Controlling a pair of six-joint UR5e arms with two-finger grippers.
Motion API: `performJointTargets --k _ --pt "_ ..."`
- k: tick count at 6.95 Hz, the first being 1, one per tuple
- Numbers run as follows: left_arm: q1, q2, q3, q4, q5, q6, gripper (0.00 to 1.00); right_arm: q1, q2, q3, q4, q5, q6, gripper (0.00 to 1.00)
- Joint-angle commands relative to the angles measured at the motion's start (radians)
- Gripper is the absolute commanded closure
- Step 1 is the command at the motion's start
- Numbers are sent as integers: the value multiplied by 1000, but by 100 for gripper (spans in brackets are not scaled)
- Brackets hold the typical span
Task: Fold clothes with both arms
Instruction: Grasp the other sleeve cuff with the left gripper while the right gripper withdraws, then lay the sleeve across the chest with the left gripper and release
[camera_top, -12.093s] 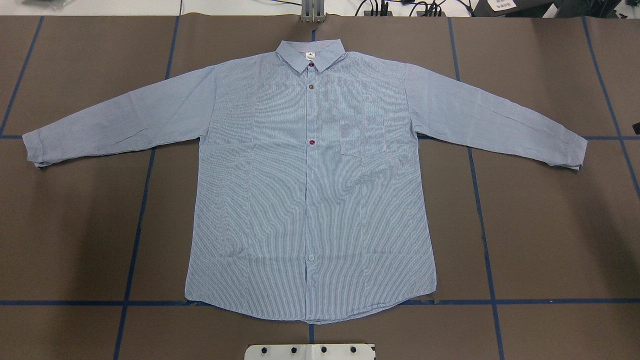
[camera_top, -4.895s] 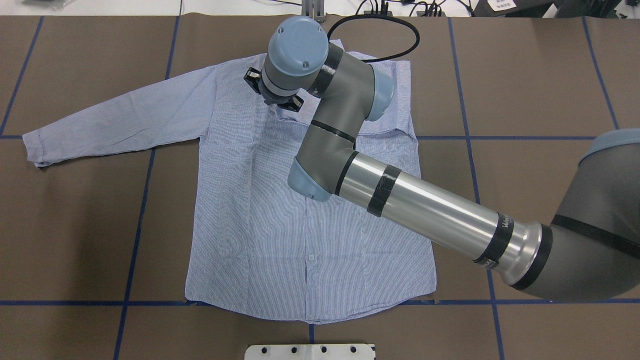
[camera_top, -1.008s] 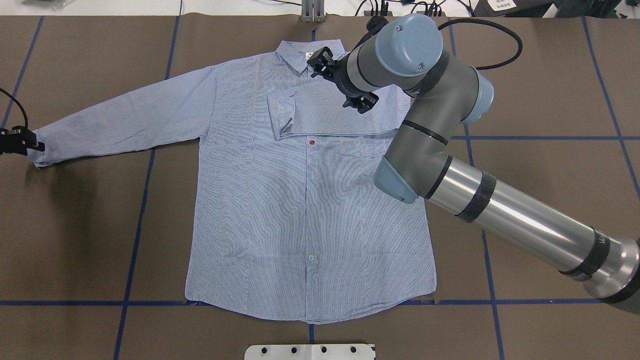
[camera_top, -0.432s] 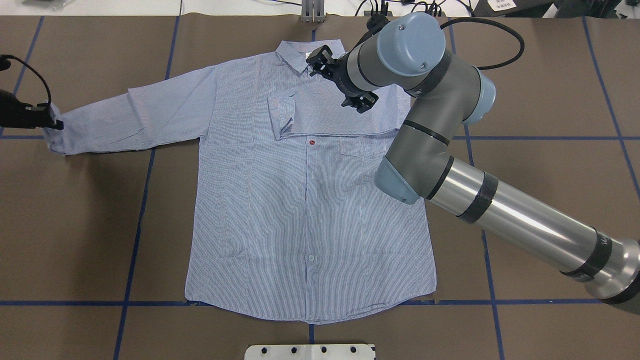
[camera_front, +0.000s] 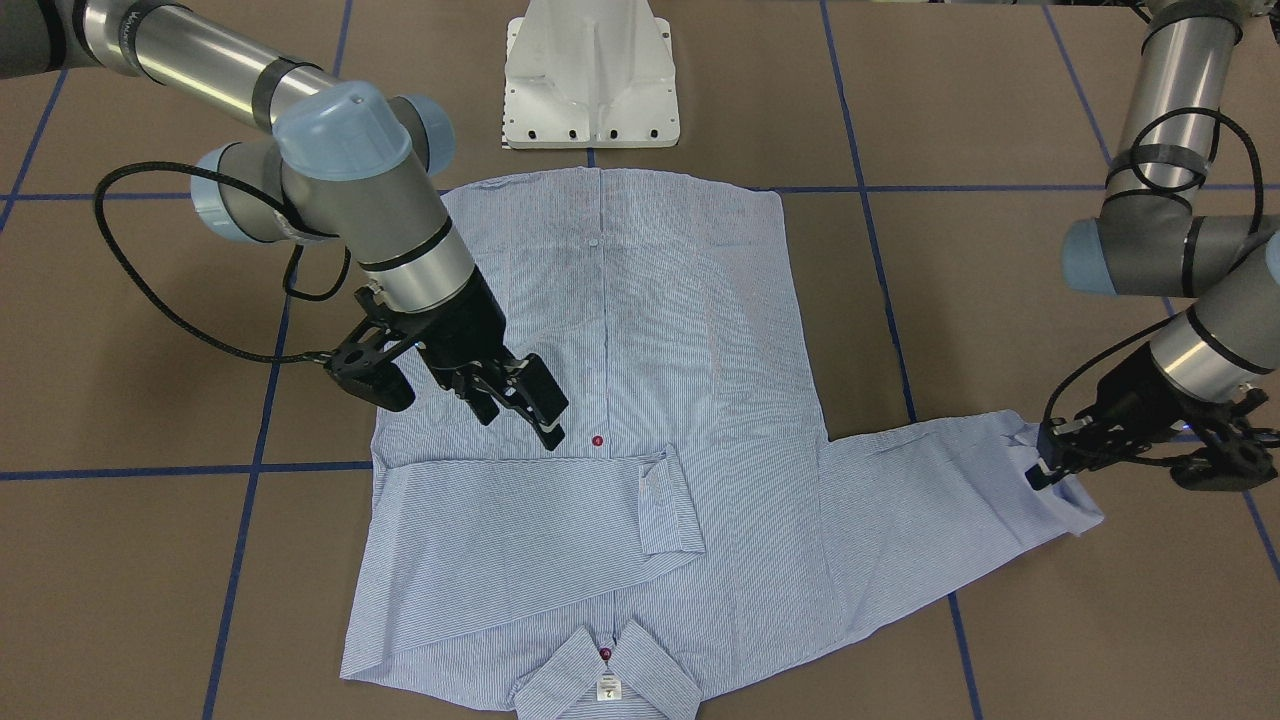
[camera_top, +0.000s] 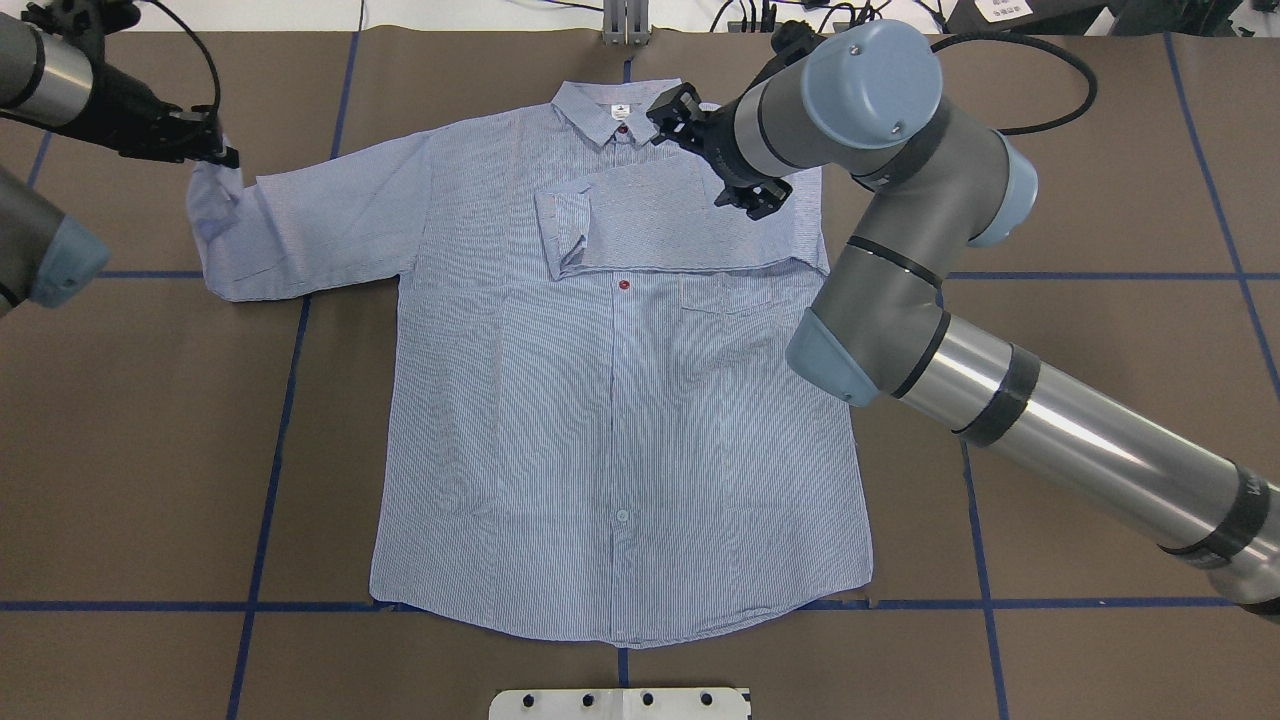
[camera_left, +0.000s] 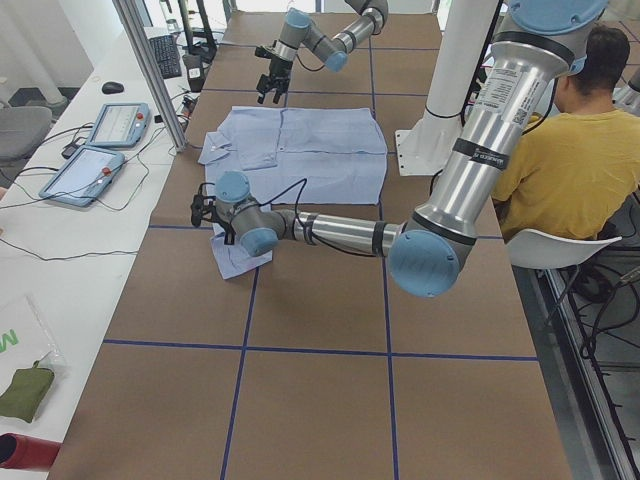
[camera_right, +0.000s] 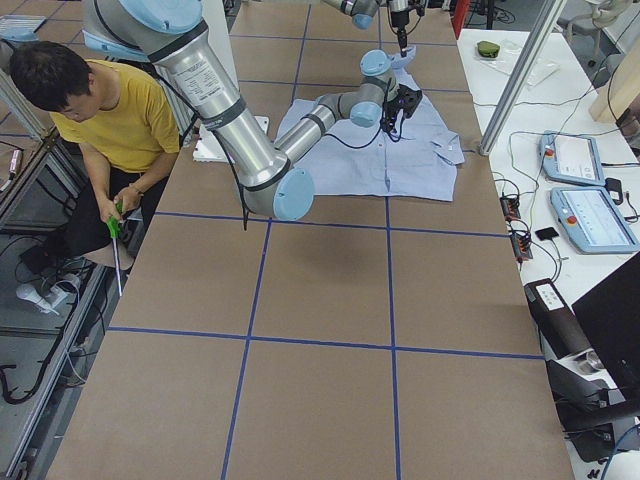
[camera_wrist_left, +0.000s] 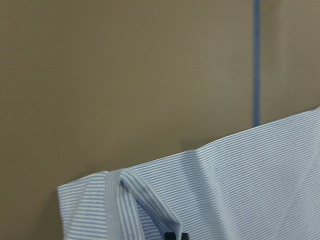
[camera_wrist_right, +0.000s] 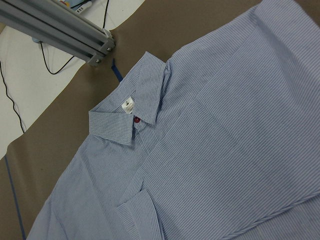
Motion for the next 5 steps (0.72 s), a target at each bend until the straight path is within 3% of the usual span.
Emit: performJointTargets --k 1,3,5 --pt "168 -140 -68 72 145 -298 100 105 -175 137 -9 59 -122 0" --pt "269 -317 -68 226 166 -502 100 255 -271 152 -3 223 -235 0" --pt "387 -456 -24 224 256 -598 100 296 -375 196 0 249 -298 0"
